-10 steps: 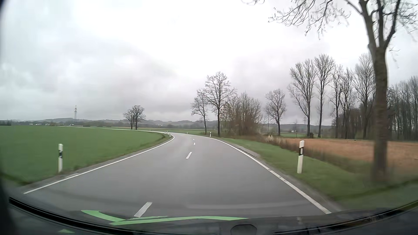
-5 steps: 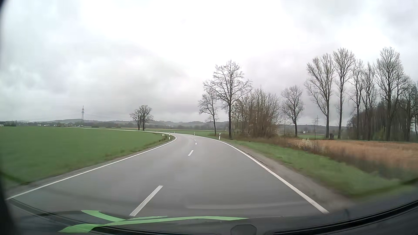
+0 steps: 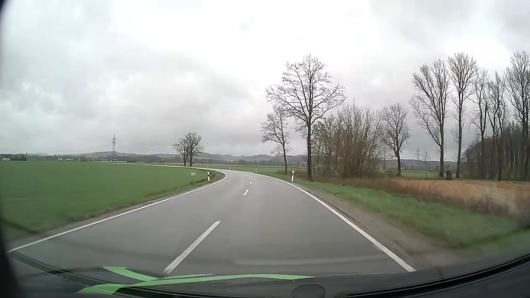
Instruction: Follow the waypoints while adhering to traffic rules and regulations
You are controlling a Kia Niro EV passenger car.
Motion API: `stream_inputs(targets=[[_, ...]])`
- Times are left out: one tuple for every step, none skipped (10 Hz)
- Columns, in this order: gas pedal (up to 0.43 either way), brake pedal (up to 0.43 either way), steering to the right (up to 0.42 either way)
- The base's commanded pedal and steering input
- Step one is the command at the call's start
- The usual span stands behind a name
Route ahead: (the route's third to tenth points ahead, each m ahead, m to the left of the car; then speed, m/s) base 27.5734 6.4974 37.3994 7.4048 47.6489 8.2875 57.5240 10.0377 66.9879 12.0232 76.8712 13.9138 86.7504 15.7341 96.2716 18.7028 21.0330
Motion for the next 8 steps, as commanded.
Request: stream_inputs(targets=[[0.130,0.000,-0.023],[0.138,0.000,-0.023],[0.138,0.000,-0.022],[0.138,0.000,-0.022],[0.150,0.000,-0.023],[0.150,0.000,-0.022],[0.150,0.000,-0.021],[0.150,0.000,-0.021]])
